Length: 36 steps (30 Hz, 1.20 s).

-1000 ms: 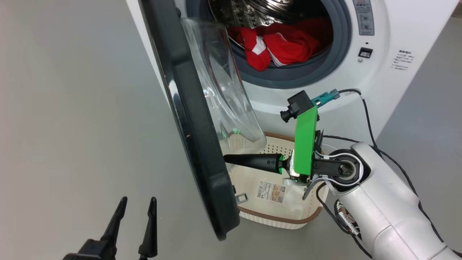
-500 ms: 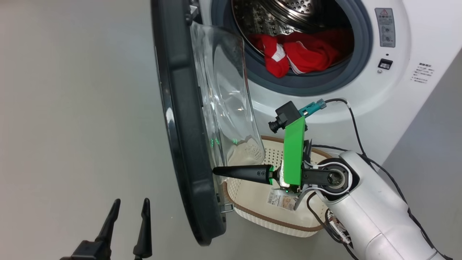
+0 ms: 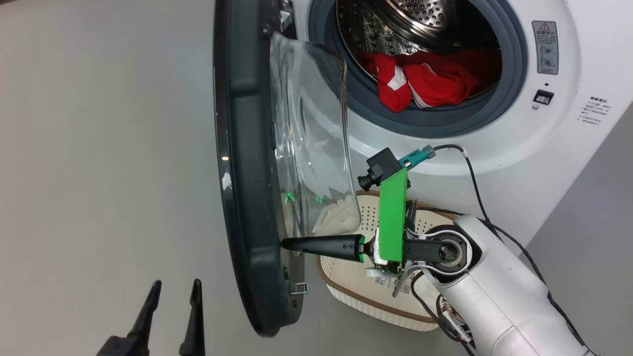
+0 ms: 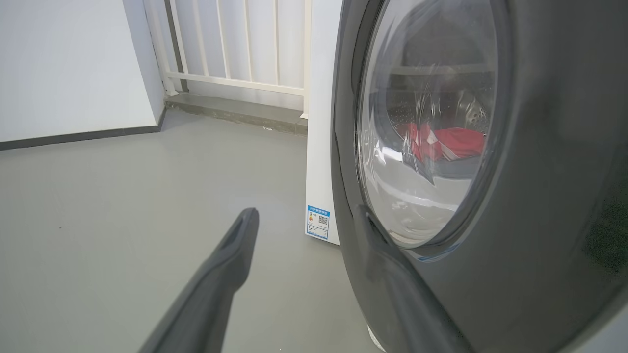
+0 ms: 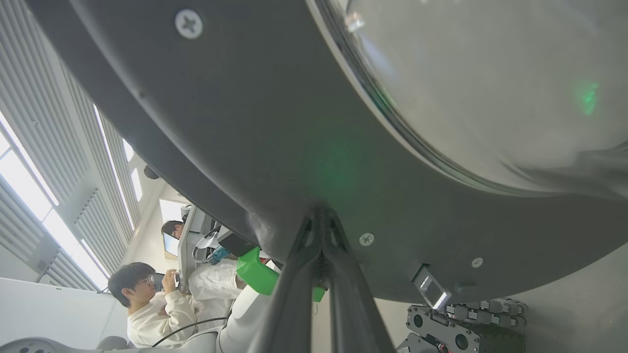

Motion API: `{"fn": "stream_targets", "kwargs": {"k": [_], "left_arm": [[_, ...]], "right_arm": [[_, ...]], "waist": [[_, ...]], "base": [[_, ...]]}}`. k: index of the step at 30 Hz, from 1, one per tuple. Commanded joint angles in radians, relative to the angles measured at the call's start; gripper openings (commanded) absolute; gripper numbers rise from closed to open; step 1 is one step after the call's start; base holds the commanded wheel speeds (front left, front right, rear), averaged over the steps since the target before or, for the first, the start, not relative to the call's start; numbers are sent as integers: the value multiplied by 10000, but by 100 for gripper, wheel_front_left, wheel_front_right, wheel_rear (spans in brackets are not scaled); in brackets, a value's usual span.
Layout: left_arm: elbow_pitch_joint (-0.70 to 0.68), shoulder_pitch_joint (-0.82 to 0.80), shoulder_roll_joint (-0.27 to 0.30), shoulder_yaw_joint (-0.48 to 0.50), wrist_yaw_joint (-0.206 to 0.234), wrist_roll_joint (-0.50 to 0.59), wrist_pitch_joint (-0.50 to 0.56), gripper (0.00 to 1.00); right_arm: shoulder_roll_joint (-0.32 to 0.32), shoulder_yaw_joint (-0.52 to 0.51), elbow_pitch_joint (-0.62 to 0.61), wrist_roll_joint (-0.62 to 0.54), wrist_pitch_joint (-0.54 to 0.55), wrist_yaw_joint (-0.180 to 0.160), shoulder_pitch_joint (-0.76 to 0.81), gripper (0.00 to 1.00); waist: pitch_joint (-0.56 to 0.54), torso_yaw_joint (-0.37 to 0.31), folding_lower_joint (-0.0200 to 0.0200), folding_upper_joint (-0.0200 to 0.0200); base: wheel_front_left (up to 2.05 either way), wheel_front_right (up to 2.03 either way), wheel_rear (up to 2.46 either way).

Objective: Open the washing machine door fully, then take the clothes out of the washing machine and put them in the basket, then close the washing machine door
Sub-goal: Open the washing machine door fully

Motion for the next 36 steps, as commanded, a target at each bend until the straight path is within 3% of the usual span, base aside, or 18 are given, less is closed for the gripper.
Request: {"fn": "stream_targets", "kwargs": {"k": [1, 17, 18, 19, 21, 22, 23, 36], "left_arm": [[-208, -141, 154, 346, 84, 61, -120, 100], [-235, -82, 154, 450, 149, 54, -120, 100], [-225, -78, 154, 452, 138, 60, -120, 100], [-213, -75, 154, 453, 125, 70, -120, 100], [-177, -83, 154, 447, 93, 93, -120, 100], [-154, -87, 154, 446, 71, 113, -120, 100], [-138, -86, 154, 469, 61, 134, -120, 100], [-38, -173, 154, 747, -46, 189, -120, 100]], "right_arm": [[358, 156, -247, 121, -44, 17, -54, 0], [394, 246, -130, 114, -338, 17, -125, 0], [360, 215, -105, 54, -415, 17, -91, 7], [312, 199, -83, -11, -477, 17, -53, 25], [184, 165, -80, -178, -661, 17, 36, 49], [129, 142, -87, -236, -752, 17, 91, 94], [73, 139, -98, -308, -837, 17, 139, 100], [-780, 314, 120, -1185, -1984, 17, 700, 100]], "waist": [[2, 2, 0, 0], [-57, -10, 0, 0], [-78, -19, 0, 0], [-96, -29, 0, 0], [-135, -52, 0, 0], [-154, -66, 0, 0], [-167, -111, 0, 0], [-148, -746, 0, 0]], "base": [[0, 0, 0], [0, 0, 0], [0, 0, 0], [0, 0, 0], [0, 0, 0], [0, 0, 0], [0, 0, 0], [0, 0, 0]]}}
